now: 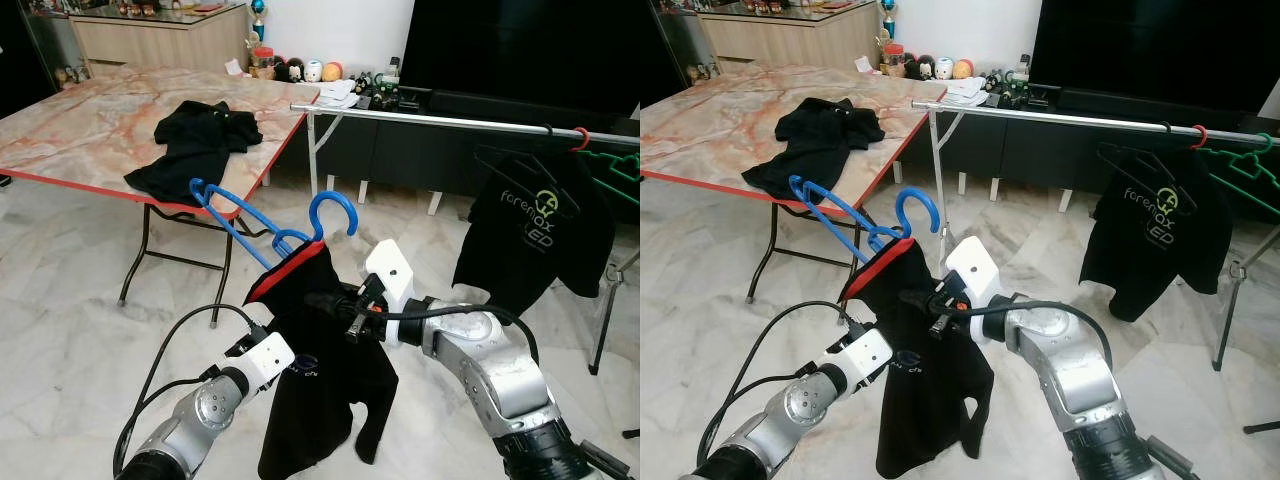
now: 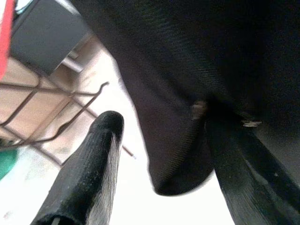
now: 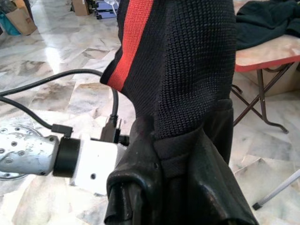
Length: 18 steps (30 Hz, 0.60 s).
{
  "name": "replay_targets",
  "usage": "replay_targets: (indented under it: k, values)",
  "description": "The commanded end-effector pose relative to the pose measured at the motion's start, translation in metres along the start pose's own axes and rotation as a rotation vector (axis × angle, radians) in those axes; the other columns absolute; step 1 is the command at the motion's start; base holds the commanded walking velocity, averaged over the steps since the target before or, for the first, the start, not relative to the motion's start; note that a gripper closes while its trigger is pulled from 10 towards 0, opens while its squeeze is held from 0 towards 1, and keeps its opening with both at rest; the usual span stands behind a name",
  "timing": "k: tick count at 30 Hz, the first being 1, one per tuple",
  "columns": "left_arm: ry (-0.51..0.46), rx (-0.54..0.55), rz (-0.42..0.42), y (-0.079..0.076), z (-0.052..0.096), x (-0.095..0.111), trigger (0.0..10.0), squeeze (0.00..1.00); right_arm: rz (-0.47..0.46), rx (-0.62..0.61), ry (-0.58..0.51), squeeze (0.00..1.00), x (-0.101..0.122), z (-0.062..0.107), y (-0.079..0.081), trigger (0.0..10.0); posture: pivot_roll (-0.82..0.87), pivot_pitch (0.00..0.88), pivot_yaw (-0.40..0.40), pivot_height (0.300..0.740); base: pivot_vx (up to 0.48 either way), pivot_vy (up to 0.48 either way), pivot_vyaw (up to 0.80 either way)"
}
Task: Hang hanger
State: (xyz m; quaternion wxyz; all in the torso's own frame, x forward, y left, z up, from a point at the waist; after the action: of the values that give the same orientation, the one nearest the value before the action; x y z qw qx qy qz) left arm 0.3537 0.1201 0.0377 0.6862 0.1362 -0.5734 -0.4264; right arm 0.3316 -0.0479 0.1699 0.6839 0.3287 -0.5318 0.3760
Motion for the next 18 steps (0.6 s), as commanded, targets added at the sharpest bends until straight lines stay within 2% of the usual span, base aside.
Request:
replay_targets:
  k: [1, 4, 6, 10, 11, 13, 14, 15, 17, 18]
  values:
    - [0.022, 0.045, -0.025, 0.008, -0.002, -0.002, 10.0, 0.00, 0.040, 0.026, -0.049, 0.00, 0.017, 0.002, 0.007, 0.0, 0.01, 0.046, -0.046, 0.740, 0.000, 0.000, 0.00]
    - [0.041, 0.111, -0.055, 0.017, -0.003, -0.004, 10.0, 0.00, 0.041, 0.025, -0.049, 0.00, 0.017, 0.003, 0.008, 0.0, 0.01, 0.046, -0.046, 0.740, 0.000, 0.000, 0.00]
    - [0.042, 0.124, -0.048, 0.019, -0.004, -0.004, 10.0, 0.00, 0.041, 0.024, -0.050, 0.00, 0.018, 0.003, 0.008, 0.0, 0.01, 0.050, -0.047, 0.740, 0.000, 0.000, 0.00]
    - [0.041, 0.116, -0.050, 0.018, -0.004, -0.004, 10.0, 0.00, 0.039, 0.025, -0.050, 0.00, 0.018, 0.002, 0.008, 0.0, 0.01, 0.051, -0.047, 0.740, 0.000, 0.000, 0.00]
    - [0.042, 0.113, -0.045, 0.017, -0.004, -0.005, 9.6, 0.00, 0.037, 0.026, -0.051, 0.00, 0.018, 0.002, 0.009, 0.0, 0.01, 0.051, -0.047, 0.740, 0.000, 0.000, 0.00]
    - [0.043, 0.111, -0.043, 0.016, -0.005, -0.005, 9.6, 0.00, 0.036, 0.026, -0.052, 0.00, 0.019, 0.002, 0.009, 0.0, 0.01, 0.051, -0.047, 0.740, 0.000, 0.000, 0.00]
    - [0.042, 0.104, -0.038, 0.014, -0.005, -0.006, 3.8, 0.00, 0.037, 0.028, -0.053, 0.00, 0.020, 0.002, 0.009, 0.0, 0.01, 0.050, -0.048, 0.740, 0.000, 0.000, 0.00]
    - [0.044, 0.101, -0.037, 0.012, -0.005, -0.006, 1.0, 0.00, 0.035, 0.029, -0.056, 0.00, 0.021, 0.002, 0.010, 0.0, 0.01, 0.050, -0.048, 0.740, 0.000, 0.000, 0.00]
    - [0.047, 0.097, -0.036, 0.011, -0.005, -0.006, 1.2, 0.00, 0.034, 0.029, -0.059, 0.00, 0.022, 0.003, 0.010, 0.0, 0.01, 0.049, -0.049, 0.740, 0.000, 0.000, 0.00]
    - [0.047, 0.091, -0.033, 0.009, -0.005, -0.006, 2.8, 0.00, 0.038, 0.029, -0.061, 0.00, 0.023, 0.003, 0.010, 0.0, 0.01, 0.049, -0.049, 0.740, 0.000, 0.000, 0.00]
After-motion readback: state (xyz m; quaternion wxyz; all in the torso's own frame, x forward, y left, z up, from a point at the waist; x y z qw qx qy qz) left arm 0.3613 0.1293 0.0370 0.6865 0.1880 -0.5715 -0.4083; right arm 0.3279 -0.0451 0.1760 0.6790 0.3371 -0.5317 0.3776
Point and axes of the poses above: a point about 5 cm out from each wrist's last joint towards the gripper, its own z axis pointing back from the gripper into the wrist, its own x axis along the axis of the wrist's last joint, y = z × x, the point moved 4 cm from there along -z, pointing out of the wrist towards the gripper, and after that the axes turned 4 degrees about -z, right-handed, at the moved point
